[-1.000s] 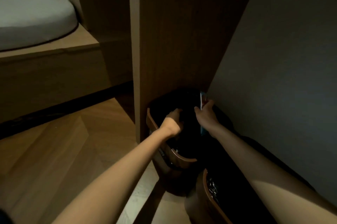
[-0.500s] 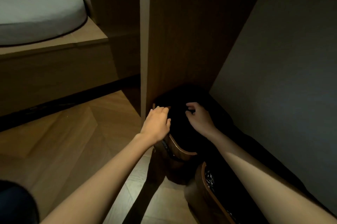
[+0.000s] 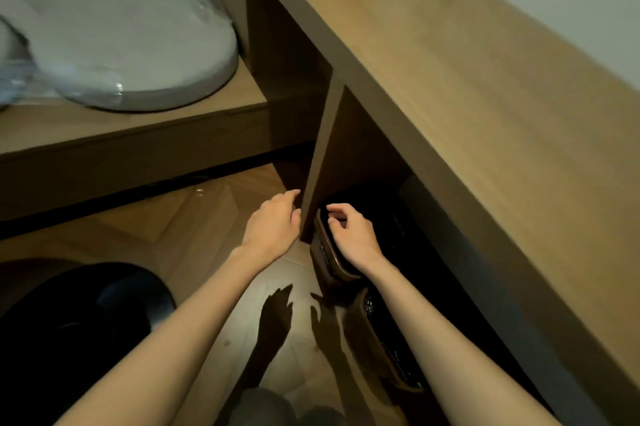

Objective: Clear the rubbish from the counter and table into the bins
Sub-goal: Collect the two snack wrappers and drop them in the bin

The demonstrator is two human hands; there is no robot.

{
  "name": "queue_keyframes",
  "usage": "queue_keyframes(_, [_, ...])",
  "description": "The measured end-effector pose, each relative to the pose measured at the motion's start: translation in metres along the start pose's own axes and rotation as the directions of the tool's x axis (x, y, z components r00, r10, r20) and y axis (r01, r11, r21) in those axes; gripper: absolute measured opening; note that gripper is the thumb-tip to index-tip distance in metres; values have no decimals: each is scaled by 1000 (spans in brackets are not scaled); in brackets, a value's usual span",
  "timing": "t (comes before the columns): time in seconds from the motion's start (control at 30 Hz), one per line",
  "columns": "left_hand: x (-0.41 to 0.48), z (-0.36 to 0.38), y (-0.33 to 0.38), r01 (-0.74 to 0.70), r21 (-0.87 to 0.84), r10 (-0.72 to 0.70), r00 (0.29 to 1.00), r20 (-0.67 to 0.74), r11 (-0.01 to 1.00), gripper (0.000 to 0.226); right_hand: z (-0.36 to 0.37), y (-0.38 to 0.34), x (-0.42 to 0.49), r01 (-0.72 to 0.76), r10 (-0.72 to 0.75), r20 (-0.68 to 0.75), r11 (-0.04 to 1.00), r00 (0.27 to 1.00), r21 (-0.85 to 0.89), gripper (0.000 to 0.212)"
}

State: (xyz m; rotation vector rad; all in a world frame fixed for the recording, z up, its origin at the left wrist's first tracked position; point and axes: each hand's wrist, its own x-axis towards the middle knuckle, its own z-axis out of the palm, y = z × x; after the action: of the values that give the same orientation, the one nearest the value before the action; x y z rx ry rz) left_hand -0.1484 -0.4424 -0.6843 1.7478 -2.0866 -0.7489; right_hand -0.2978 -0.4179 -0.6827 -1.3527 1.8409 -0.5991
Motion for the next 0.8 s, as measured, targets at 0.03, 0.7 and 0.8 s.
queue_keyframes(0.03, [-8,-19,7,13,3,-13,1000,-11,1000,46,-9,-18,-9,7,-7,15,1000,1000,5,34])
queue_keyframes(0.7, [-76,-346,187,-42,24,48,934,-353,999,45,-211,-315,-103,417,-417,28,901,909,-120,30])
queue_keyframes(0.8, [-71,-365,203,-41,16,44,930,-365,999,46,-231,-336,-102,464,-466,21,874,884,-145,33])
